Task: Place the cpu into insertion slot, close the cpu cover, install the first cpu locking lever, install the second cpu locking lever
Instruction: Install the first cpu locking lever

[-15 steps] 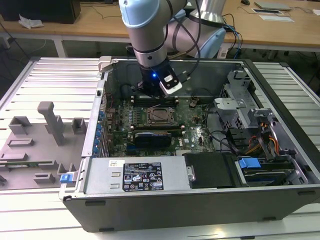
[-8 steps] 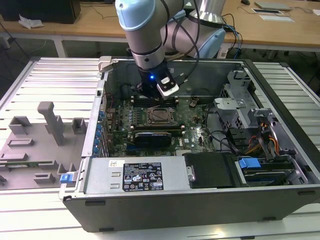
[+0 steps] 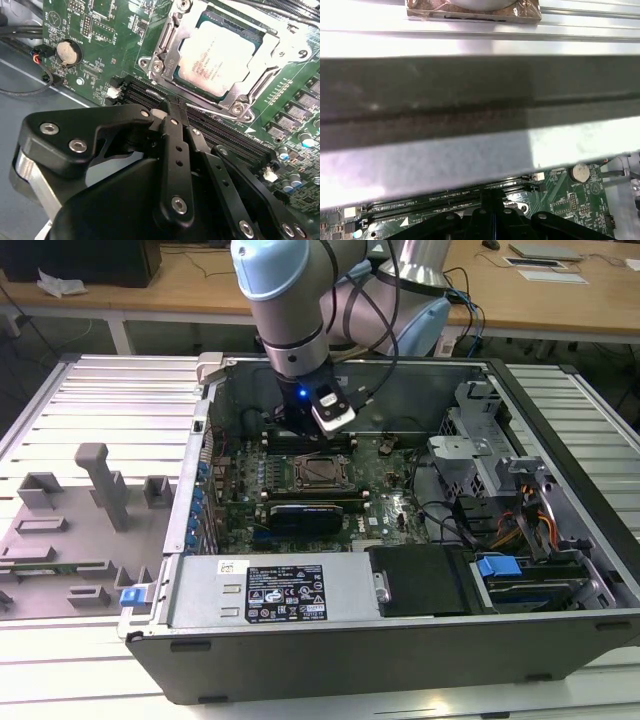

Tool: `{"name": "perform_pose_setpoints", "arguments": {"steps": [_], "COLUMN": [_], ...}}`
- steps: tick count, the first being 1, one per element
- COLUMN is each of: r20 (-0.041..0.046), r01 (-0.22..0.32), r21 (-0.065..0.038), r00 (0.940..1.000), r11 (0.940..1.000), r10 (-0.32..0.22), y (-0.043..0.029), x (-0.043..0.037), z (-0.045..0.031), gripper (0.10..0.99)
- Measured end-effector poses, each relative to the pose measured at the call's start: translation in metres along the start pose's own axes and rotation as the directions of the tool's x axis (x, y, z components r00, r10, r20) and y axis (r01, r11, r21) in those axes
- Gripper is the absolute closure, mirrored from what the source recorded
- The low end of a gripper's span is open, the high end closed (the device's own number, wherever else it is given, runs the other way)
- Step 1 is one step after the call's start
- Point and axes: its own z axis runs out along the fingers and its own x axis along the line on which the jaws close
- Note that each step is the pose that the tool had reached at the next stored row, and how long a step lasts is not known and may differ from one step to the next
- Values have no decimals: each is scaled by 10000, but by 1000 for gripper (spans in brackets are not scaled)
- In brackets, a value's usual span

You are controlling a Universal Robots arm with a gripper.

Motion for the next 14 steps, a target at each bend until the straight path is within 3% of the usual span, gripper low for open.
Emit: {"name": "perform_pose_setpoints", "arguments": {"steps": [6,14], "r20": [80,114], "r01": [-400,-656], "r21": [131,251], "r00": [9992,9978], "r11": [9991,9975], "r10": [399,654], "y": [12,63], "x": [8,21], "z": [29,66], "gripper": [980,980]}}
